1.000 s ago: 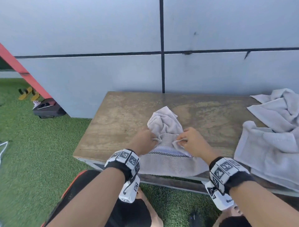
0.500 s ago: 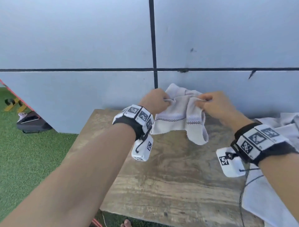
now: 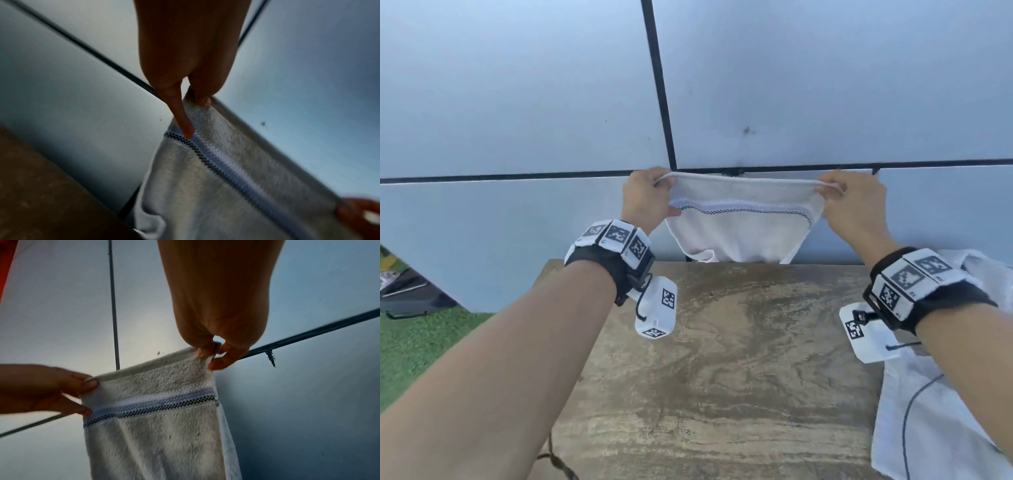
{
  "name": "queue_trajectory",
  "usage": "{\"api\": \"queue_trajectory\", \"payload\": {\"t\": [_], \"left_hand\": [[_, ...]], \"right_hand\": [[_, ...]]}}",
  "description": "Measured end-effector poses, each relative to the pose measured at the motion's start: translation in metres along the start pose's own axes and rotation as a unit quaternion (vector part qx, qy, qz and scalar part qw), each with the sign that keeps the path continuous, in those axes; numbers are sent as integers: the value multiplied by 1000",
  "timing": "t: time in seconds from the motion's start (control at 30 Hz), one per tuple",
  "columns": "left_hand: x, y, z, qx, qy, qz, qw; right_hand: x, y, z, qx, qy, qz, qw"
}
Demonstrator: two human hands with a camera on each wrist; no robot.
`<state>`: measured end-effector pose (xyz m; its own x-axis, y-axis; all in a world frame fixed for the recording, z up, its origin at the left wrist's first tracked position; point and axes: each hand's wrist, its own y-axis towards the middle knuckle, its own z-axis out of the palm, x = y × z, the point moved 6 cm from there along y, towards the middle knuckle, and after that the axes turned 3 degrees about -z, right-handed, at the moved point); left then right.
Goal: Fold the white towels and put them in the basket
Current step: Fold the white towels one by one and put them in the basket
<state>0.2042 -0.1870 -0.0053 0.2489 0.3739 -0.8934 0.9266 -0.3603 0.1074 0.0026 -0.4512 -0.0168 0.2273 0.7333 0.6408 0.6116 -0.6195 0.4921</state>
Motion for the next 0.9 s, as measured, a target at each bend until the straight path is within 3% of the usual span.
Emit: {"api": "queue_trajectory", "payload": {"t": [0.1, 0.23, 0.37, 0.5, 0.6, 0.77, 0.9], "left_hand": [[-4, 0, -6, 1, -69, 9, 998], [-23, -7, -17, -11, 29, 85, 996], [-6, -18, -20, 32, 115, 69, 990], [7, -39, -32, 7, 115, 61, 992], [19, -63, -43, -19, 108, 49, 993], [55, -118, -54, 9, 122, 44, 991], [73, -156, -66, 31, 135, 36, 990]], "right_hand": [[4, -1, -4, 12, 34, 29, 999], [16, -3, -20, -29, 2, 2, 1000], [10, -9, -18, 50, 59, 80, 994], [24, -23, -24, 67, 27, 23, 997], [32, -42, -24, 119, 3, 3, 993], [40, -89, -28, 175, -30, -51, 983], [37, -129, -36, 210, -11, -51, 976]]}}
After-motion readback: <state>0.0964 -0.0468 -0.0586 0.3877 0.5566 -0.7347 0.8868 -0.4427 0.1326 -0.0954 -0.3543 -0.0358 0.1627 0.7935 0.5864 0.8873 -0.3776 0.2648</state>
